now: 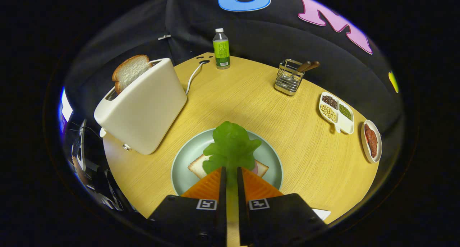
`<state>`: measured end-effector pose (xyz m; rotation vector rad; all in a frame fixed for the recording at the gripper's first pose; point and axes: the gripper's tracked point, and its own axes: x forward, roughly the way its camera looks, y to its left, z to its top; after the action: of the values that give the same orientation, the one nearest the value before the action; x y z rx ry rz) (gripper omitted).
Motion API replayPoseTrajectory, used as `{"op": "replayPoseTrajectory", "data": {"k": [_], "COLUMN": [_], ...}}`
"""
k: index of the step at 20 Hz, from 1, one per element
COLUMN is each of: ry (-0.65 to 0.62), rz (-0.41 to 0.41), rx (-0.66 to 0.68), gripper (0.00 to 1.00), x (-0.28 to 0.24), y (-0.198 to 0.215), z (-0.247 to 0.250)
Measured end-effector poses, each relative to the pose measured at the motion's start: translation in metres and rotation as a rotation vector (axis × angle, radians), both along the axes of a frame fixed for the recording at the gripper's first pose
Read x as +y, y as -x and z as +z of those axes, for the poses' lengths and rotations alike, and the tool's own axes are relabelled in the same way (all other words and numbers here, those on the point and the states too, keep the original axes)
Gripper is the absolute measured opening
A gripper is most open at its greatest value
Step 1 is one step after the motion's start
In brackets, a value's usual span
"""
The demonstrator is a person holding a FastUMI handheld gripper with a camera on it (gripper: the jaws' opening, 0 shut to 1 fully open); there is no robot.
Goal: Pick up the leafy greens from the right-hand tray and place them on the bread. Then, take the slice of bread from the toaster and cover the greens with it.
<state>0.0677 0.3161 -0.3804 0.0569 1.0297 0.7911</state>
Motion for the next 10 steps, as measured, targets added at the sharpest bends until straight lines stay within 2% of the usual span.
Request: {"op": "replayPoseTrajectory", "data": {"k": [3, 4, 7, 10], "ry": [-0.008, -0.012, -0.022, -0.082], "rz": [-0.025, -0.035, -0.058, -0.092], "rx": [-0.042, -0.051, -0.079, -0.147], "gripper": [0.98, 0.95, 0.96, 0.96], "x": [0.002, 0.001, -0.005, -0.008], "y": [-0.01, -0.011, -0.018, -0.027], "z": [0.007, 0.01, 0.02, 0.055]}}
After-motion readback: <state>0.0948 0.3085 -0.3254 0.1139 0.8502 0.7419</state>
